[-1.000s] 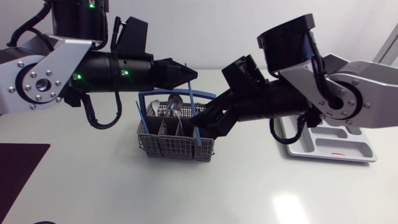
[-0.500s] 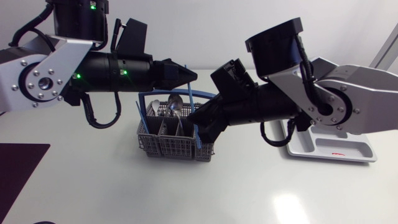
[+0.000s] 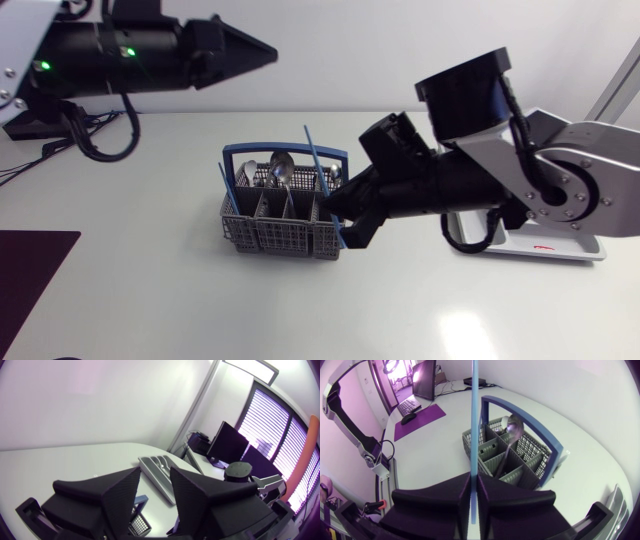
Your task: Unload the cutlery basket into the drawer organizer.
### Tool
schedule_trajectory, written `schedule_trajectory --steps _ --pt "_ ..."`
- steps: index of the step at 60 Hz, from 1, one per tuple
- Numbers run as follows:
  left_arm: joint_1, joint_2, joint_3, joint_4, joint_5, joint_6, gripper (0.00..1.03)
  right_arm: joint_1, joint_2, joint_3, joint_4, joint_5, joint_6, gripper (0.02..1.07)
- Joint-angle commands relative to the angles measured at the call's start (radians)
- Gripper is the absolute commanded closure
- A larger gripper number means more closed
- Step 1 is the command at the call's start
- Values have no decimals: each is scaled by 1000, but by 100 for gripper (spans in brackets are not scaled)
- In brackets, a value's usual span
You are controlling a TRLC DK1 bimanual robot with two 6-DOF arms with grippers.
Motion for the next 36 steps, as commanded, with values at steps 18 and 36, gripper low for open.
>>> schedule_trajectory --steps 18,36 --pt "288 -43 -14 -158 19 250 55 -377 -97 -47 -90 20 -7 99" --pt "353 96 -55 -247 39 492 55 -684 100 1 -82 82 -26 98"
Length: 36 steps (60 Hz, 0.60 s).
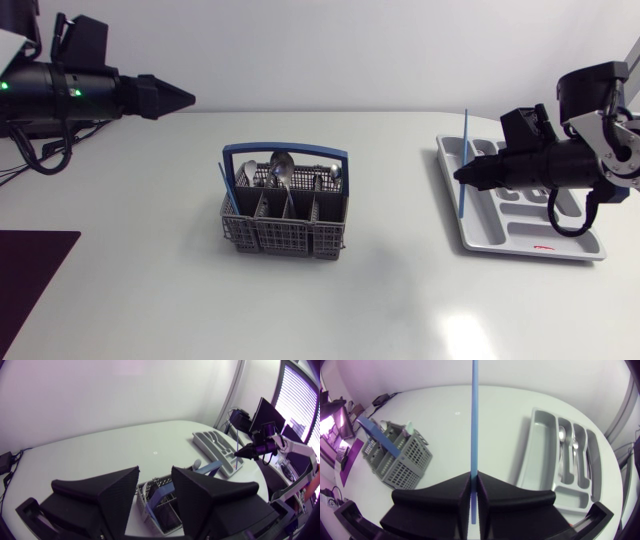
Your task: Unload the cutlery basket into the drawer organizer.
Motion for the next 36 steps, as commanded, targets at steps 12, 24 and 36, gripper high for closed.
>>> schedule_trajectory --steps 12,24,36 --pt "37 85 -61 -10 41 163 55 -118 209 72 40 89 -14 98" --pt "81 105 -95 -12 98 223 55 -158 355 136 53 136 -14 97" --pt "106 111 -135 -38 144 316 55 -160 467 196 53 182 -11 95"
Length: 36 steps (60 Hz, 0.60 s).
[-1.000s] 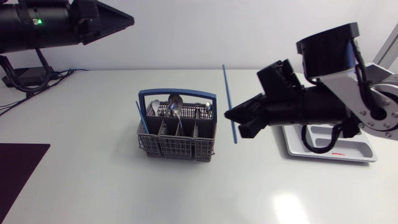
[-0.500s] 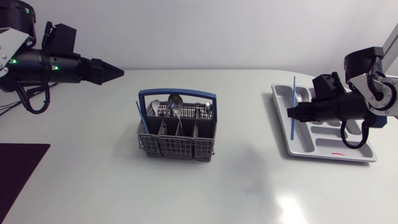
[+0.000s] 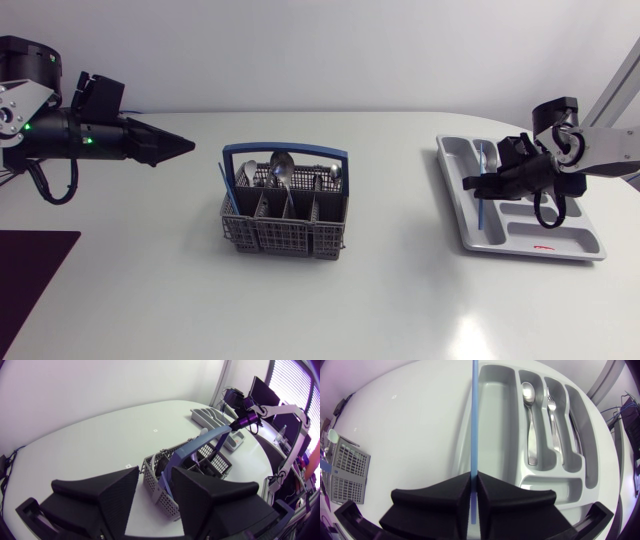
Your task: Unload the cutlery basket into the drawer organizer.
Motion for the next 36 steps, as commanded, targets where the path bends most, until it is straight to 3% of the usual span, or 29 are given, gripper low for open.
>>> schedule_trajectory --steps 1,8,23,27,36 --pt "11 23 -44 -18 30 63 55 -5 57 35 2 15 -4 95" --pt "12 23 -72 -40 69 118 55 -5 91 41 6 21 -1 92" --pt "-8 82 -86 -43 96 129 55 10 72 9 13 41 13 31" --pt "-14 102 -83 -38 96 116 55 19 57 -5 13 53 14 19" --pt "-23 117 -81 26 95 29 56 39 23 -30 13 63 21 11"
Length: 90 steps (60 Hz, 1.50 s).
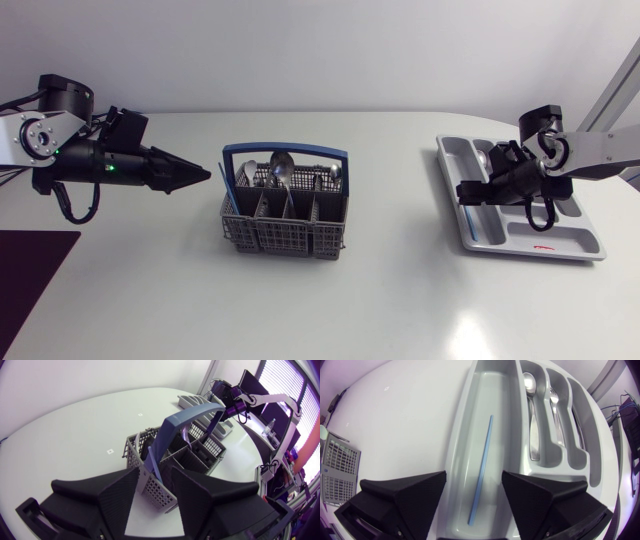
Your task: Unload the cutlery basket into the drawer organizer.
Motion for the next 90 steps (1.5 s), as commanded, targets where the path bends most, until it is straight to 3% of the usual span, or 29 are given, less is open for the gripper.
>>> schedule_trajectory --steps 1,8,22,37,72,82,90 --pt "-9 21 -18 34 14 -66 56 20 -34 -38 5 7 21 11" --pt "-18 33 -14 95 -9 -138 61 44 -60 -53 5 15 30 10" --pt "-53 52 -12 123 -52 -176 62 78 -103 -65 -2 31 42 10" --pt "-76 60 -14 178 -95 -232 70 98 -149 -85 -6 35 46 10" --pt "-130 76 -26 193 -164 -245 84 107 -176 -99 -9 35 42 10" --pt "-132 64 -50 232 -174 -262 100 110 -176 -102 -9 39 42 10" --pt "-130 6 -93 253 -174 -265 100 110 -181 -110 -8 44 39 10"
